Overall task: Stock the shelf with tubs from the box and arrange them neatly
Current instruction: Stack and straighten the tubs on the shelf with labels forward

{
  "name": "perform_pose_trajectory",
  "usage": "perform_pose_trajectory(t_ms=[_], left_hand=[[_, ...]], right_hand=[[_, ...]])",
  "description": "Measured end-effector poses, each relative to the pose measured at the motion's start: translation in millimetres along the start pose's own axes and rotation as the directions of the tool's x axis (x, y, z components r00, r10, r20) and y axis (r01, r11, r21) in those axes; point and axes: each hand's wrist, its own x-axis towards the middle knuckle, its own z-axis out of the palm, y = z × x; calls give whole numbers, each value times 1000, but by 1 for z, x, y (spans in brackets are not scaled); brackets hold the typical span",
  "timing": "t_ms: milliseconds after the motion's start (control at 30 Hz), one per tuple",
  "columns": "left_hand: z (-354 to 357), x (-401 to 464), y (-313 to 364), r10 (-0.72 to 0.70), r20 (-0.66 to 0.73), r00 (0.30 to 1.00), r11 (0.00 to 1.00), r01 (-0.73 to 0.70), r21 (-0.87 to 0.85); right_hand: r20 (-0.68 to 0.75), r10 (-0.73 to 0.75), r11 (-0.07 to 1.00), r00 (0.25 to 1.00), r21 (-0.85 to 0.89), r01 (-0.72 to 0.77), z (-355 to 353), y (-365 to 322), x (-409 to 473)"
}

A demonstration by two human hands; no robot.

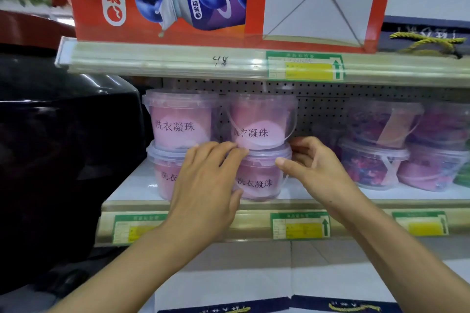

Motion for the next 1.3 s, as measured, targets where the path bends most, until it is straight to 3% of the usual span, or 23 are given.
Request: perform_pose_trajectory(t_ms=[200, 300, 367, 500, 600, 700, 900, 1033, 1133, 1233, 1300], left_hand=[[0, -2, 0, 5, 38, 999, 1000, -6, 14], [0, -4, 3, -7, 59, 998, 1000, 5, 26], [-3, -4, 8, -38, 41, 998, 999, 37, 33], [-10, 4, 31, -27, -43, 999, 999, 28, 18], [-3, 13, 54, 40, -61, 997, 999, -42, -17], [12, 26, 82, 67, -12, 998, 991, -68, -112], [59, 64, 147, -71, 156, 985, 944, 117, -307], [87, 89, 174, -200, 319, 927, 871, 317, -375], [100, 103, 178, -324, 386, 864, 788, 472, -396], [103, 112, 170, -380, 387, 840, 789, 513, -338], [103, 114, 166, -337, 416, 845, 801, 489, -346]], right_hand=[[0, -8, 1000, 1000, 25, 8, 1, 0, -1], [3, -27, 998, 1000, -57, 27, -3, 2, -3], [-34, -83, 977, 996, -200, 75, -11, 2, -7], [-32, -260, 774, 965, -604, 188, -40, 2, -21], [-20, -369, 673, 929, -695, 252, -72, 12, -25], [-93, -421, 644, 902, -731, 225, -112, 26, -24], [-191, -420, 663, 887, -732, 156, -188, 47, -8], [-107, -340, 637, 934, -757, 145, -212, 62, 2], [-11, -388, 569, 922, -789, 230, -214, 72, 6], [54, -474, 513, 879, -794, 326, -211, 79, 12], [67, -513, 493, 856, -793, 358, -209, 80, 16]])
